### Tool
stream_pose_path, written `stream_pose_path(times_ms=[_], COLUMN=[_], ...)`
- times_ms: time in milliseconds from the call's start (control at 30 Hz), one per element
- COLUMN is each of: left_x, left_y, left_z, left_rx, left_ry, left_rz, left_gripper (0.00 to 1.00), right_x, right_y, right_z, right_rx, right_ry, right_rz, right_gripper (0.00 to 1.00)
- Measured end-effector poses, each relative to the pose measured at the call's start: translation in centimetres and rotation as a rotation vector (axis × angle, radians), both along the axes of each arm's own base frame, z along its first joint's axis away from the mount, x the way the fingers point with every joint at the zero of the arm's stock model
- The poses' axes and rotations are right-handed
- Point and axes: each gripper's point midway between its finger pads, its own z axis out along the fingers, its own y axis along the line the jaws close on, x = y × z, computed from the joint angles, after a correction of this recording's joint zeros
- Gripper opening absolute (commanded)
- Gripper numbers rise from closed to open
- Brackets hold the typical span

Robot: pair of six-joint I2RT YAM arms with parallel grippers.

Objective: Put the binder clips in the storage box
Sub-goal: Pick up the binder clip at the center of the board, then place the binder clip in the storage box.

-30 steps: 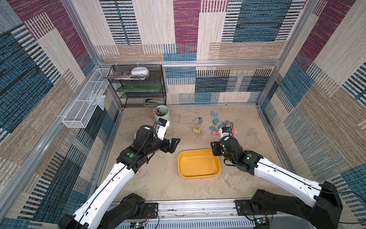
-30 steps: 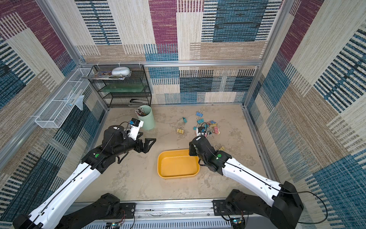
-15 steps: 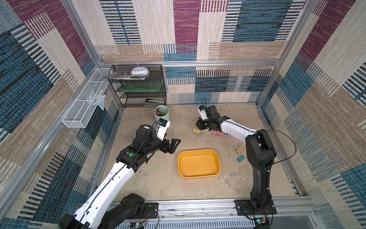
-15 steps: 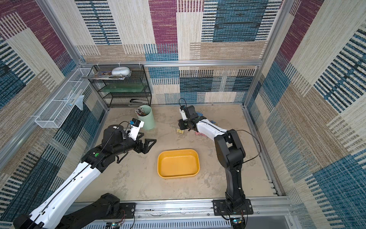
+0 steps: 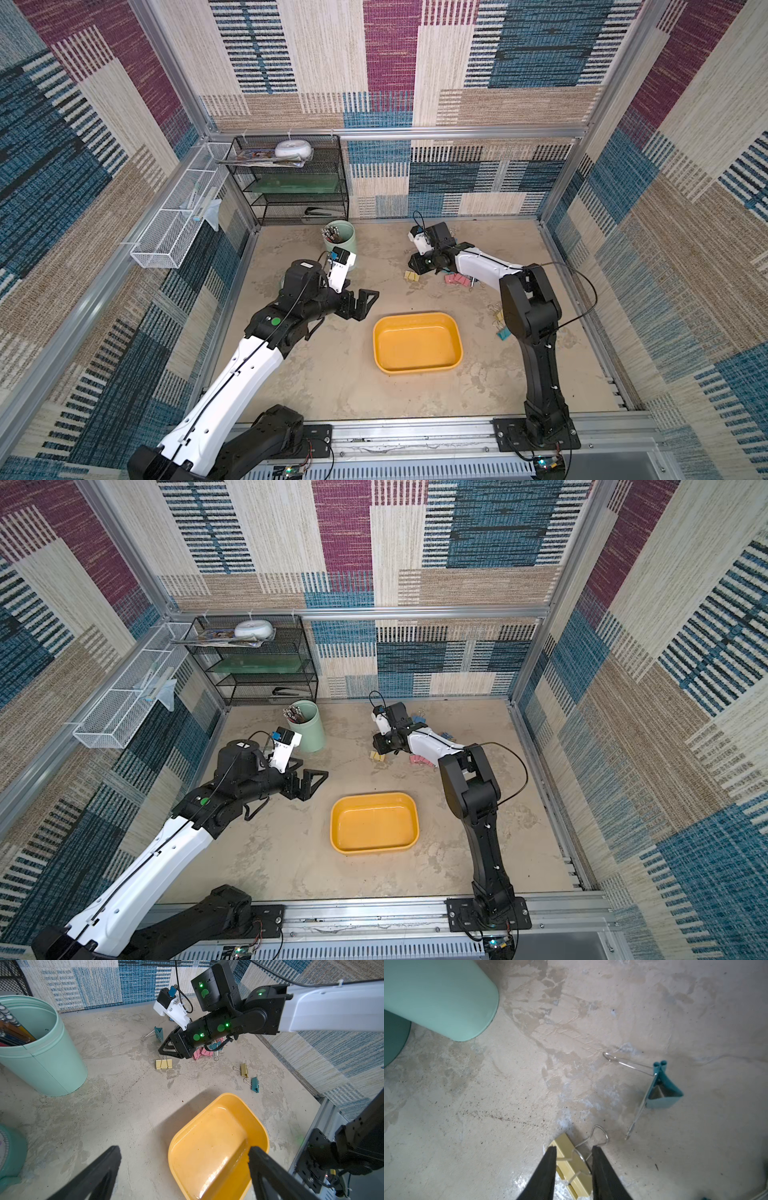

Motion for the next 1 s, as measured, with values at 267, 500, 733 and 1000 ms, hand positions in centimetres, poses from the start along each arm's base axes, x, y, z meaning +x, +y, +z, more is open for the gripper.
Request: stream_pose_path(times_ms=[267,500,733,1000], left_x=[0.1,0.1,-0.1,-1.2], left_y=[0.1,0.1,0.0,-1.3], left_z=[0.0,-0.1,0.0,0.3], left_rx=[-0.005,-0.007,-0.014,-0.07], left_ry=[0.007,0.01,0.011,-0.001], left_rz=[0.006,0.01,-0.003,-0.095], left_gripper=[1.0,1.0,1.0,1.0], right_x=[-1.7,-4.9,-13.1,-23.2], right_y=[0.1,-0.4,-1.2,-0.3], right_z=[0.7,5.2,12.3,12.3], right_rx=[0.035,0.145,0.335,0.487], right_ry=[0.019,0.009,-0.071,-0.014], right_rz=[0.026,0.008,-0.062,-0.135], right_gripper=[0.04,0.0,0.0,0.0])
